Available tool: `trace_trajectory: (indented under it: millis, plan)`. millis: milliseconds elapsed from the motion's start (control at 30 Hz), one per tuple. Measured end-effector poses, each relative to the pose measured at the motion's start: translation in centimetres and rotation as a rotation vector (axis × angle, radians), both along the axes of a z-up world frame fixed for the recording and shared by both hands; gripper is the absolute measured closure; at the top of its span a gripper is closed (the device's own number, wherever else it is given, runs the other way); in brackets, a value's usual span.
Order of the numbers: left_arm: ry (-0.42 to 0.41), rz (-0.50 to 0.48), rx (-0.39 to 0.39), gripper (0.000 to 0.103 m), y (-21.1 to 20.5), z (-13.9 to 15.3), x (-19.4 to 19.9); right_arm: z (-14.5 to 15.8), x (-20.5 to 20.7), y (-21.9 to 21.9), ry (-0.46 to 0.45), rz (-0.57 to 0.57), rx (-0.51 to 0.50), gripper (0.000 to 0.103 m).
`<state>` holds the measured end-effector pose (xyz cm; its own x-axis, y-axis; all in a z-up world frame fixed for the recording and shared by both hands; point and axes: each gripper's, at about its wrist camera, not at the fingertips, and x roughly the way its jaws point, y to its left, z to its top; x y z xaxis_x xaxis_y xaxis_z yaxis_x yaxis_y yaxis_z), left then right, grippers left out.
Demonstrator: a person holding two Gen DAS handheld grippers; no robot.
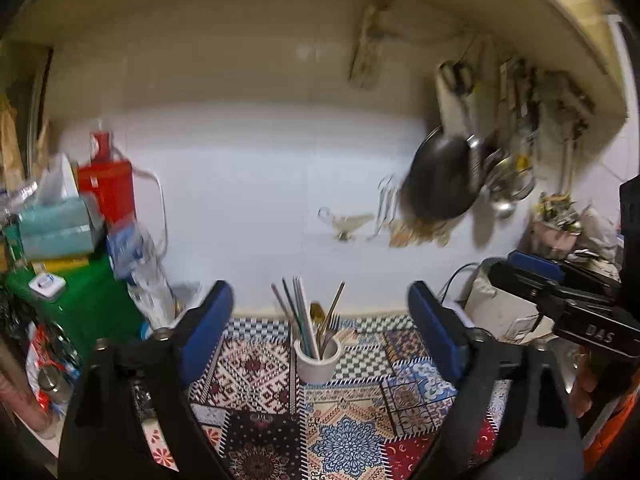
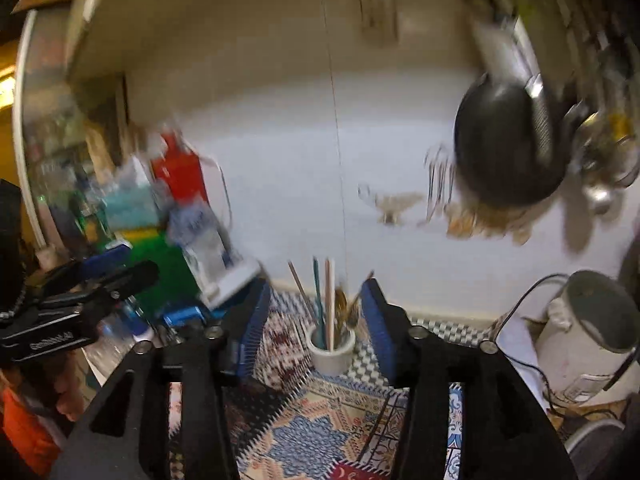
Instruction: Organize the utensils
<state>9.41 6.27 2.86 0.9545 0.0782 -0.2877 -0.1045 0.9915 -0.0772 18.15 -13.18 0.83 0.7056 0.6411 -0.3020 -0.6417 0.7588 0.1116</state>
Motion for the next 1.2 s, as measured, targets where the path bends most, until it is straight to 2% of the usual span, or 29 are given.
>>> trace_trajectory:
  millis: [67, 233, 400, 800, 1200]
  plan:
    - [-0.035, -0.006, 0.009, 0.003, -0.4, 0.5, -1.9, 0.7, -2.3, -0.7, -0.037, -0.007, 0.027, 0.048]
    - [-0.05, -0.022, 0.017, 0.001, -0.8, 0.6, -4.4, 1.1, -5.6, -1.1, -0.095, -0.033, 0.054, 0.019]
    - [-0.046, -0.017, 0.021, 0.001, -1.1, 0.4, -5.9, 1.0, -7.8, -1.5, -0.145, -0.071, 0.064, 0.002]
    - [-0.043, -0.01, 0.025, 0.001, -1.3, 0.0, -6.9, 0.3, -9.5, -1.5, -0.136, -0.092, 0.045, 0.001]
    - [-0.036, -0.008, 0.021, 0.001, -1.5, -0.3, -6.3, -0.1, -9.0, -1.6, -0.114, -0.086, 0.036, 0.001]
